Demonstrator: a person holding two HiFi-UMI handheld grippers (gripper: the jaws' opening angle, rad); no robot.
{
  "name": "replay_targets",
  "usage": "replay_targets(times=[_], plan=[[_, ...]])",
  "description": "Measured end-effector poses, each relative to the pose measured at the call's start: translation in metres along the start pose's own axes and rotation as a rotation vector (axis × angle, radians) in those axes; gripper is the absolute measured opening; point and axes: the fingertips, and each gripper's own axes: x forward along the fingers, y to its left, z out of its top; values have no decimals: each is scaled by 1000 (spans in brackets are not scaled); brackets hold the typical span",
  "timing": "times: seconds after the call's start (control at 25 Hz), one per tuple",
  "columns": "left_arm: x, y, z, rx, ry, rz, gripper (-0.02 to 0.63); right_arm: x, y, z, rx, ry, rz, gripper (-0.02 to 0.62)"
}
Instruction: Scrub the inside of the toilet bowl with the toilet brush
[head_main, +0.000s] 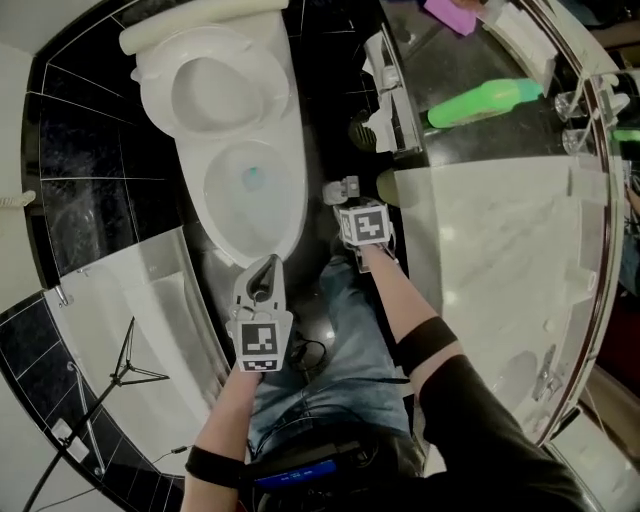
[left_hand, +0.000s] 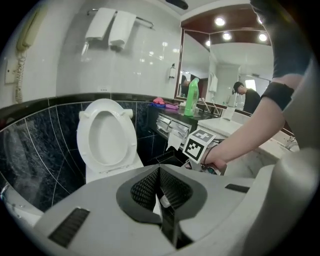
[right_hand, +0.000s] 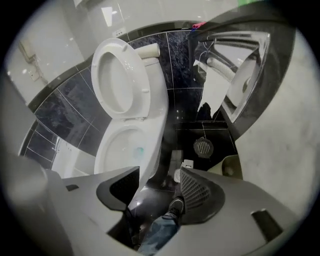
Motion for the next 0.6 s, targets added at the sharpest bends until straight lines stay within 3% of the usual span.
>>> replay_targets(times=[0.16,0.28,0.6], plan=[[40,-7,-12,13,6,-9,-2,39,-24,-1,20,41,-14,286],[70,-17,-21,18,17,-23,-2,66,-42,-4,41,58,-10,328],[132,-36,-53,-67,55,-24,-2,135,-76,-25,44,136,-21,341]])
